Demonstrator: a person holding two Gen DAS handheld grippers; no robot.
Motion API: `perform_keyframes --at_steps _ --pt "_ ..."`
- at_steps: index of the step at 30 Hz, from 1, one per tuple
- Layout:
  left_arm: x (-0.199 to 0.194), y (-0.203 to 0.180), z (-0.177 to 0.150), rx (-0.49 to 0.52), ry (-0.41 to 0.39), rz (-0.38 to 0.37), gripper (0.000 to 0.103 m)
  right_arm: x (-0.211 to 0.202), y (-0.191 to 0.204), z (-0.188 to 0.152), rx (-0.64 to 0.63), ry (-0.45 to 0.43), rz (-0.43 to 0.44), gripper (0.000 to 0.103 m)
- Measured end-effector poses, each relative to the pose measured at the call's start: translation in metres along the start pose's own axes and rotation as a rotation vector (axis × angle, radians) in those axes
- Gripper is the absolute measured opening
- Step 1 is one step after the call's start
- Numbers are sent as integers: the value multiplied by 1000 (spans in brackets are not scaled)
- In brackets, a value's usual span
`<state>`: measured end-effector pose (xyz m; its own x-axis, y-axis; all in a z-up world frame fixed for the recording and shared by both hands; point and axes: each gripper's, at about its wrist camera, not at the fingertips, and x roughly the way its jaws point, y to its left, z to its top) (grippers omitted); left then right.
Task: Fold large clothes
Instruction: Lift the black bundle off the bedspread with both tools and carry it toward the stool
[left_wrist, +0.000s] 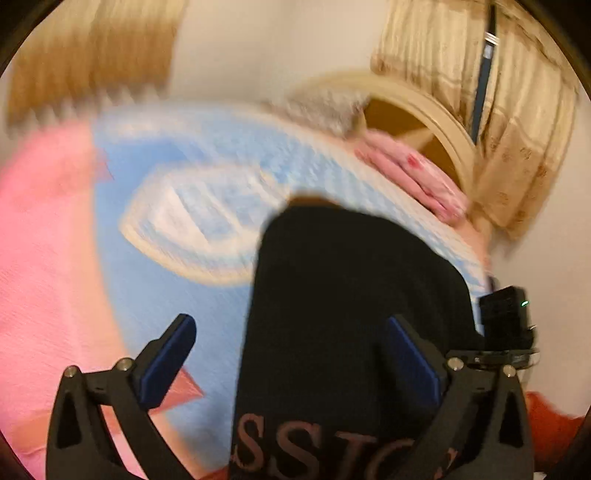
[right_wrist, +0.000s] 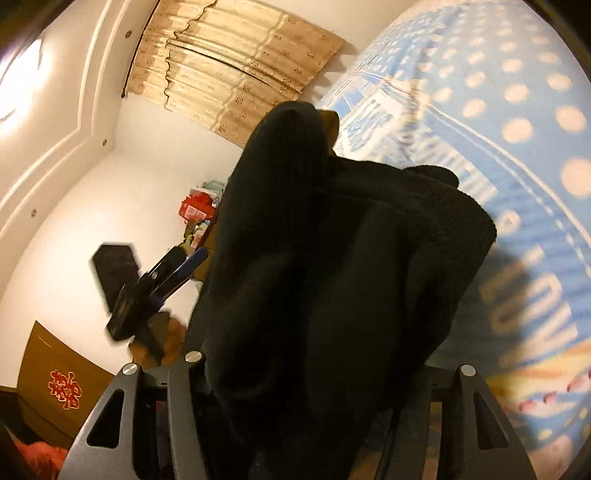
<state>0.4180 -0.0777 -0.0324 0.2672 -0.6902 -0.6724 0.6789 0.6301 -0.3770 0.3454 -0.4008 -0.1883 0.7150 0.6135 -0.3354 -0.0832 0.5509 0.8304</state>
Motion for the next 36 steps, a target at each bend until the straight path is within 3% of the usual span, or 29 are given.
perform_keyframes --at_steps 1,3,4,8,11,15,18,21,28,33,36 --pt "11 10 1 -53 45 -45 103 4 -1 1 -8 -4 11 58" --pt "47 27 -1 -198 181 -229 103 5 -1 -1 -27 -7 15 58" --pt "62 33 -5 -263 220 -282 103 3 -4 -1 -29 -4 15 60" --pt "74 24 -8 -182 269 -313 103 1 -19 -12 23 24 53 65" --pt "68 14 -11 -98 267 -289 103 7 -25 -13 54 39 77 71" --pt "52 -10 -17 -29 196 -198 100 28 -9 -5 -11 48 -8 77" --pt "33 -26 -23 -3 105 -155 91 32 22 -8 -147 18 -66 76" --pt "10 -33 -32 -15 19 -190 90 24 50 -13 -212 -13 28 76" --pt "-73 -42 -68 -88 -146 -225 90 10 108 -20 -318 19 174 76" --pt "-155 -38 -114 -164 -289 -118 90 38 163 -34 -427 126 292 76" --pt "-216 -24 -153 -238 -356 14 90 80 204 -51 -491 240 393 76"
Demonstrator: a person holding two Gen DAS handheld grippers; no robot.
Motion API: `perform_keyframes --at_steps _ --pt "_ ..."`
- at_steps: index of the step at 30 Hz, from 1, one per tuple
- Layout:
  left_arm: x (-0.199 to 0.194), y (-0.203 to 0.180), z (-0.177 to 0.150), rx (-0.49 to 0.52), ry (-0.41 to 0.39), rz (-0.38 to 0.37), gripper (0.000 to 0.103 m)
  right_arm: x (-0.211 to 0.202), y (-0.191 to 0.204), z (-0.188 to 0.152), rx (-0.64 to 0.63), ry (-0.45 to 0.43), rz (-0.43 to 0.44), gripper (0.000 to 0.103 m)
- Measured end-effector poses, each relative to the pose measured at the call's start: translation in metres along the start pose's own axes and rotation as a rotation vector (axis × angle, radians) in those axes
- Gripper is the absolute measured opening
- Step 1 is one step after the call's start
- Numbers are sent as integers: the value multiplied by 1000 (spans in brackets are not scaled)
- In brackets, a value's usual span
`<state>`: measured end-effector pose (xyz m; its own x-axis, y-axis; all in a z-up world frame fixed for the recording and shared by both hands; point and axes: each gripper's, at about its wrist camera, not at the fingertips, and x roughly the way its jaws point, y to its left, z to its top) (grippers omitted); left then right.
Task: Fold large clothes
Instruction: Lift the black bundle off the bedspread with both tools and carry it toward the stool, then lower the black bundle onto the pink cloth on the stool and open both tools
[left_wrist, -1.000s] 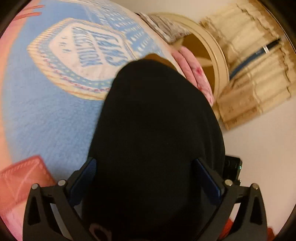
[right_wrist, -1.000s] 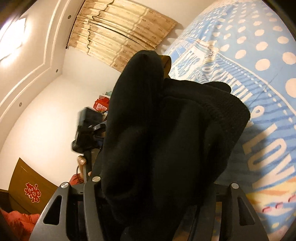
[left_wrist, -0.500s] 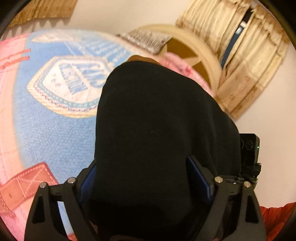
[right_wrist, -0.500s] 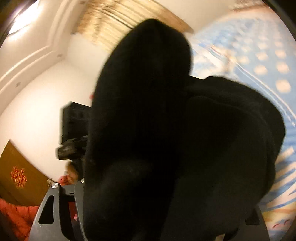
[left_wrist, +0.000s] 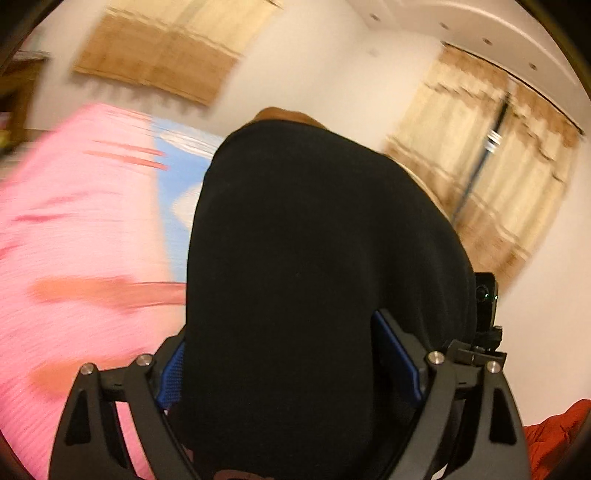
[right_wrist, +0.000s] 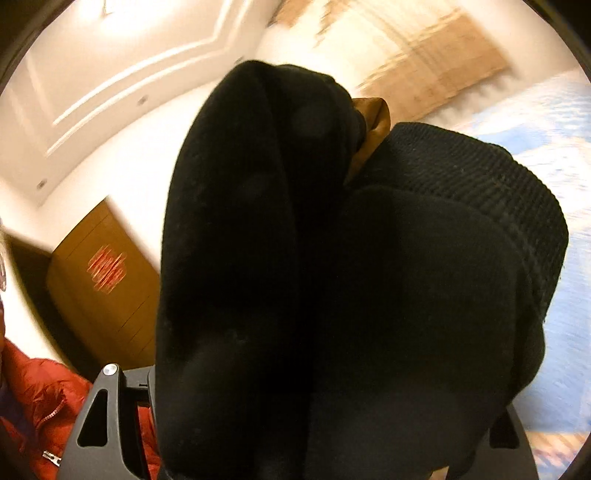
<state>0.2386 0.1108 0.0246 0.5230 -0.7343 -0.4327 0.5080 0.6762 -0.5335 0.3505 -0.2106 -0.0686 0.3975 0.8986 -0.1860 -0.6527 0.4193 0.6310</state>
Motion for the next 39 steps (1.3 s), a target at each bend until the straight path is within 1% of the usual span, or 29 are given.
perform_keyframes --at_steps 2,4,5,6,7,8,10,12,13,14,16,17,19,20,22,24,25,26,27,28,29,30,32,33,34,35,36,37,39 --pt "-44 16 -8 -46 -53 98 90 48 11 8 -27 74 89 76" --pt "-96 36 -19 -101 -107 218 90 106 22 16 -49 159 181 76" --pt "-126 50 -25 -142 -143 298 90 142 27 19 -54 209 234 76" --pt "-145 59 -30 -172 -170 351 90 168 32 21 -55 243 270 76" --pt "-169 71 -36 -204 -204 420 90 210 39 23 -60 293 322 76" --pt "-182 79 -40 -224 -227 467 90 241 43 23 -68 328 354 76" --pt "-210 103 -51 -284 -282 593 90 305 53 19 -90 400 400 76" --pt "-215 126 -61 -332 -307 707 90 357 56 13 -115 453 386 76" --pt "-212 143 -64 -374 -311 753 90 392 53 6 -119 488 336 76" --pt "-207 161 -68 -427 -302 781 86 418 48 0 -116 516 289 76" --pt "-201 195 -79 -525 -290 790 80 458 30 -7 -111 542 157 76" --pt "-204 203 -85 -535 -309 778 80 468 20 -8 -76 539 124 76" --pt "-202 204 -86 -549 -346 728 81 474 2 -6 53 535 155 76" --pt "-198 202 -86 -534 -341 727 85 473 -2 -4 73 539 158 76" --pt "-192 204 -84 -518 -314 745 91 467 3 -2 63 556 131 76" --pt "-193 203 -83 -503 -318 760 92 458 14 0 82 545 121 77" --pt "-195 207 -82 -504 -326 770 94 443 10 6 108 527 103 77" --pt "-203 209 -83 -511 -340 786 96 414 18 3 119 492 60 77" --pt "-219 212 -95 -516 -349 795 97 395 4 18 119 435 15 77" --pt "-222 210 -98 -519 -354 809 97 374 6 27 103 346 -46 77" --pt "-232 212 -109 -517 -355 820 96 353 17 34 62 267 -97 77" --pt "-233 208 -111 -511 -352 842 96 340 30 36 14 229 -107 77" --pt "-234 198 -111 -470 -335 908 95 324 81 32 -141 212 -99 70" --pt "-233 186 -110 -433 -325 961 95 323 111 23 -239 219 -110 66" --pt "-233 184 -110 -411 -319 992 95 317 126 11 -312 219 -126 65" --pt "-233 172 -108 -377 -310 1037 95 311 141 -1 -368 218 -130 64" --pt "-234 169 -108 -362 -305 1061 95 315 161 -14 -421 218 -128 61" --pt "-234 162 -108 -347 -295 1089 95 313 177 -25 -438 221 -131 58" --pt "-233 157 -112 -327 -281 1125 95 316 183 -47 -443 225 -174 57"
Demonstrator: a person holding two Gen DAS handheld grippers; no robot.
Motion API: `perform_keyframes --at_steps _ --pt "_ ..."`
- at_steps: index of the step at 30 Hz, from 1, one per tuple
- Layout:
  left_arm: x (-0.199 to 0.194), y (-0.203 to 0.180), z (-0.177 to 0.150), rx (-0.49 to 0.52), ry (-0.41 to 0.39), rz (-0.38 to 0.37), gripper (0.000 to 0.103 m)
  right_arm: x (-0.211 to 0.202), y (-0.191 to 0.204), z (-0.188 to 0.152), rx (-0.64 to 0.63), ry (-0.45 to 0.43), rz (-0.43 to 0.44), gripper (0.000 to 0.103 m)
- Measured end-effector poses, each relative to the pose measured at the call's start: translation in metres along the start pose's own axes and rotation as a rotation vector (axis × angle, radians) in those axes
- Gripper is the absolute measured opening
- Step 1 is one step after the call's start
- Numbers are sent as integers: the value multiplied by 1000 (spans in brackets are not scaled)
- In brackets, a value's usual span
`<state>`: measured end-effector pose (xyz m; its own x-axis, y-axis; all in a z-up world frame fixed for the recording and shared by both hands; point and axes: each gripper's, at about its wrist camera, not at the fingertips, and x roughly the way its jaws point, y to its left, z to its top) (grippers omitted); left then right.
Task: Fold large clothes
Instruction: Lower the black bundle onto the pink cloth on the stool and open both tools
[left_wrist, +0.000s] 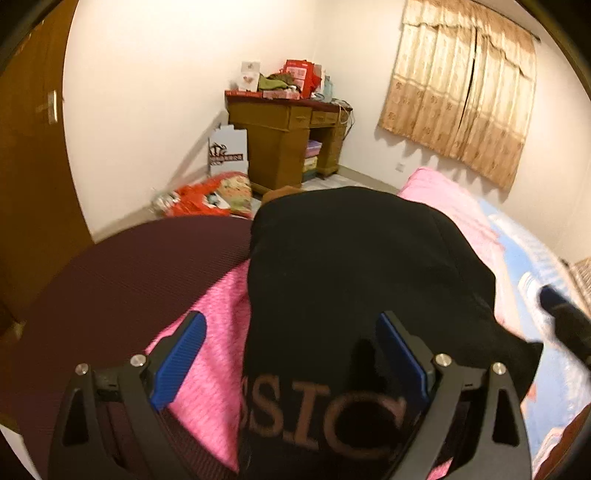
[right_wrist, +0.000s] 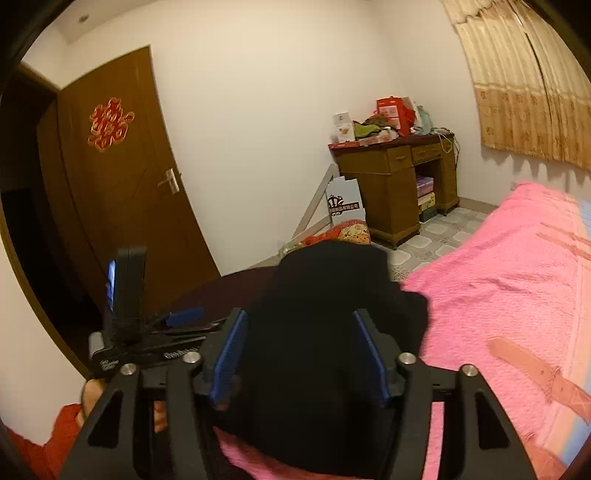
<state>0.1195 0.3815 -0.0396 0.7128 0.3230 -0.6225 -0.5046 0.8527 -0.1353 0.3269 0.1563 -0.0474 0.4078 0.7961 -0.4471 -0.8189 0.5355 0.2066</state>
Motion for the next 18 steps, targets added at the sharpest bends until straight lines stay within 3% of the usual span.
perform_keyframes --at_steps 3,8,13,16,17,18 --pt "-3 -1 -9 39 -4 43 95 20 2 -30 -10 57 -130 57" --pt "7 -8 -25 102 26 88 95 59 -12 -68 56 170 -232 57" --pt "-12 -15 -35 176 -10 114 95 42 -16 -74 85 128 -249 58" --pt "-24 -17 -42 225 -50 148 100 13 -7 -75 119 36 -271 59" --pt "-28 -16 -44 229 -63 156 103 4 -3 -74 121 3 -280 61" --pt "-31 -16 -45 230 -74 165 103 -7 4 -76 119 -29 -293 70"
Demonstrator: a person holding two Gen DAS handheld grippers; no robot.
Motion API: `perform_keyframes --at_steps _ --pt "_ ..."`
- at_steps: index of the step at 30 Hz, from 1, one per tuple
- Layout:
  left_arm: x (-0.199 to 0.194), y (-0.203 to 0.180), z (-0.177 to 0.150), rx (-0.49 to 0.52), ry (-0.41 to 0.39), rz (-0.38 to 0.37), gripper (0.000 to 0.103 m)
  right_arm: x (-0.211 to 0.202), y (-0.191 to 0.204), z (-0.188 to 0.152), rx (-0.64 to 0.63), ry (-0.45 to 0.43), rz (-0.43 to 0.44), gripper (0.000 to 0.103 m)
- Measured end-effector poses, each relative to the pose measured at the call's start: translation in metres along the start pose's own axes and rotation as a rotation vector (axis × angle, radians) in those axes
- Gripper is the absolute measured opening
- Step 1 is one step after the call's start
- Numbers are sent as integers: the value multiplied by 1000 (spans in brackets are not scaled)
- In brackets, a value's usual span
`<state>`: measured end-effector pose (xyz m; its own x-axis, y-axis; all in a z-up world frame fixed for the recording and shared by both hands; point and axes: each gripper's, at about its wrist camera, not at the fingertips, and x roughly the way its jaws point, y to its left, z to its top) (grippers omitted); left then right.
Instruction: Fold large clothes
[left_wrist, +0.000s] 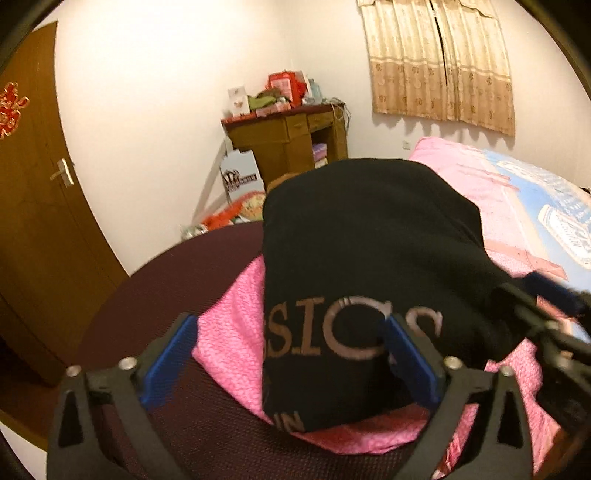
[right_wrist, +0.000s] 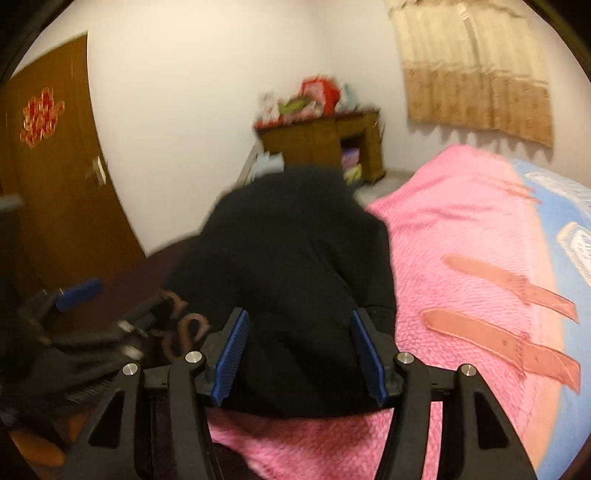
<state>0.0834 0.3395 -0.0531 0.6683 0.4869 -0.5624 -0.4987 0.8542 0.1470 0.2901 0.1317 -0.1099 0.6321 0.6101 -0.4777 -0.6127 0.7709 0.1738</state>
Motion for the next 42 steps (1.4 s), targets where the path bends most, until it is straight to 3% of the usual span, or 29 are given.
perform_keyframes --at_steps 1,3,9,15,20,24,30,42 --pt "-4 2 -2 2 -8 13 103 -15 4 -2 3 -32 -39 83" --pt "-9 3 -5 7 -14 18 103 -30 5 -11 19 -66 -96 89" --pt "-30 2 -15 28 -43 47 103 -61 -4 -26 102 -86 -167 89" --pt "-49 5 -16 4 -75 -25 103 -109 11 -23 114 -138 -247 89" --pt "-73 6 -21 11 -155 41 103 -142 18 -10 110 -233 -278 89" --pt "-92 14 -19 -49 -183 -21 103 -164 31 -4 80 -298 -290 89" --pt "-114 14 -21 -25 -277 62 103 -191 47 -4 53 -376 -299 89" --pt "-127 12 -21 -42 -313 36 103 -210 47 -6 74 -420 -304 90"
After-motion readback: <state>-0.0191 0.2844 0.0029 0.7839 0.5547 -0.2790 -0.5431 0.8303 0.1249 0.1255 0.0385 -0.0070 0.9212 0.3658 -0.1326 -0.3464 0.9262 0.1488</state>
